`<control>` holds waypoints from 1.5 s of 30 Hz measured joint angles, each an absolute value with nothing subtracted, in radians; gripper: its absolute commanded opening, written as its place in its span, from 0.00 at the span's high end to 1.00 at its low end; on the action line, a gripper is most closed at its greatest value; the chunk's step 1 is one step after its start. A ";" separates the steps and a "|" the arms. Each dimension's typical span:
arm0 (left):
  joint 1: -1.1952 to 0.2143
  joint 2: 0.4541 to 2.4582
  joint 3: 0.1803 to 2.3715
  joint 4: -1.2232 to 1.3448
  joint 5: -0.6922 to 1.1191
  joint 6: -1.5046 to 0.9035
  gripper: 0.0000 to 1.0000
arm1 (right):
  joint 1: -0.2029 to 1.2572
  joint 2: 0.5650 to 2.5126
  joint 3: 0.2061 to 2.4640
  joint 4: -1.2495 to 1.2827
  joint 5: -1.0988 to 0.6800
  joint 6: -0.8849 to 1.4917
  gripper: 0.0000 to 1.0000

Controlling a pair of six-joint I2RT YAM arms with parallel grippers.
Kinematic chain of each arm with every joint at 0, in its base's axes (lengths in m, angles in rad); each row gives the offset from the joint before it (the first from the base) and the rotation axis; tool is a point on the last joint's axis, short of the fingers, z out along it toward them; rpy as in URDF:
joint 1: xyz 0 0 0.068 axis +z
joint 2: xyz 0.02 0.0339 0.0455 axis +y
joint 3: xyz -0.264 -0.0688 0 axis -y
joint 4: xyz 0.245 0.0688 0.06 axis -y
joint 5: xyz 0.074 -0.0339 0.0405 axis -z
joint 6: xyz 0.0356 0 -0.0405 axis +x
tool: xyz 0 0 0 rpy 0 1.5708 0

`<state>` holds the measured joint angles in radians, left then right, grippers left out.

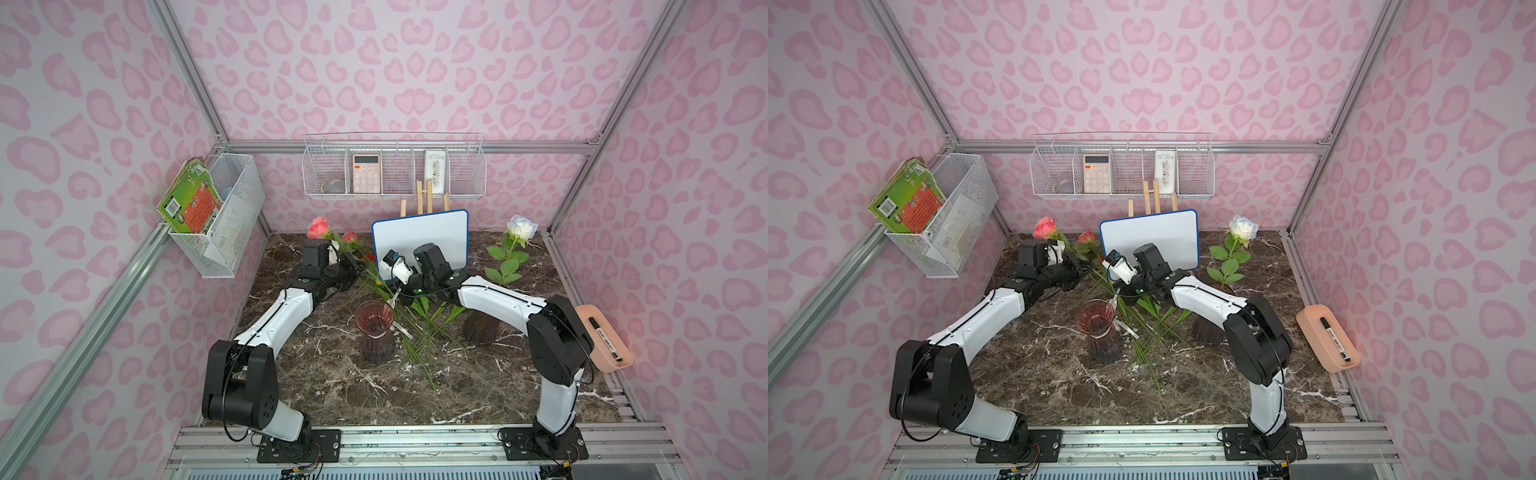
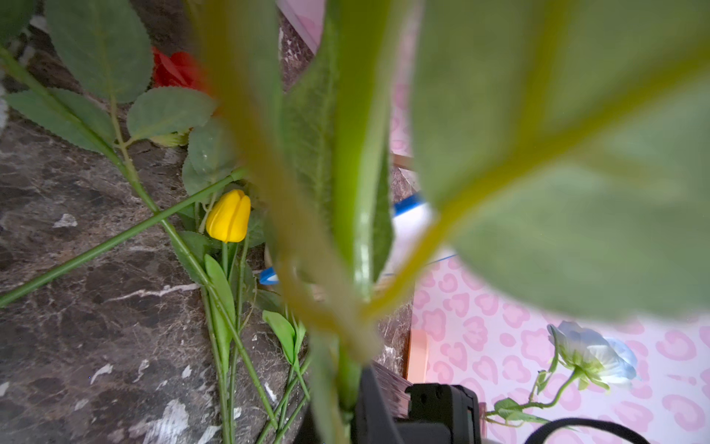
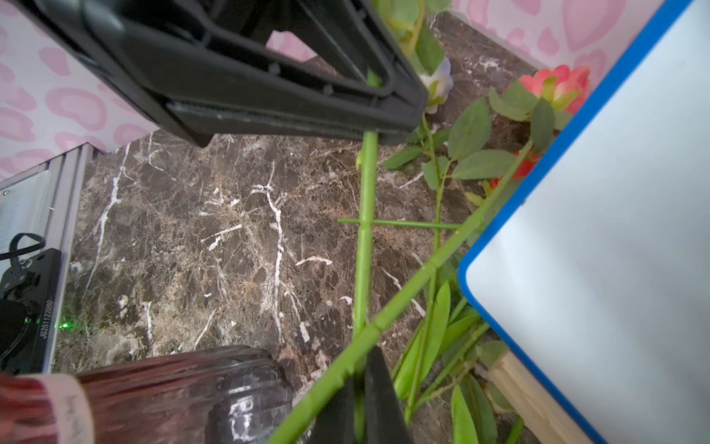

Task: Arrange the flowers in different vases according to their variety
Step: Pick up the flower at the center of the board, then insert the flower into the vase.

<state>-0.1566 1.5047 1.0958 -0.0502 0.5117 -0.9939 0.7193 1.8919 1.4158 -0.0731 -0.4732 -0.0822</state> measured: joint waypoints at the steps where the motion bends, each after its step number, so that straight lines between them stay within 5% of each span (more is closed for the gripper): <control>1: -0.159 1.497 1.106 -0.063 0.512 -0.988 1.00 | 0.715 1.881 1.408 -0.060 -0.481 -0.080 0.64; 6: -0.166 1.451 1.170 -0.091 0.458 -0.955 1.00 | 0.686 1.810 1.348 -0.072 -0.476 -0.067 0.50; 25: -0.356 1.479 1.462 -0.155 0.383 -0.816 1.00 | 0.536 1.309 1.180 -0.086 -0.419 0.109 0.27; 35: -0.539 1.539 1.612 -0.108 0.360 -0.765 1.00 | 0.485 0.986 1.077 -0.070 -0.165 0.205 0.12; 45: -0.700 1.636 1.707 -0.049 0.338 -0.688 1.00 | 0.369 0.793 0.958 -0.087 0.022 0.259 0.09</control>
<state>-0.7002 1.6360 1.7073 -0.0494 0.3378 -0.6880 0.3687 0.7933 0.9585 -0.0868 0.0219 0.2592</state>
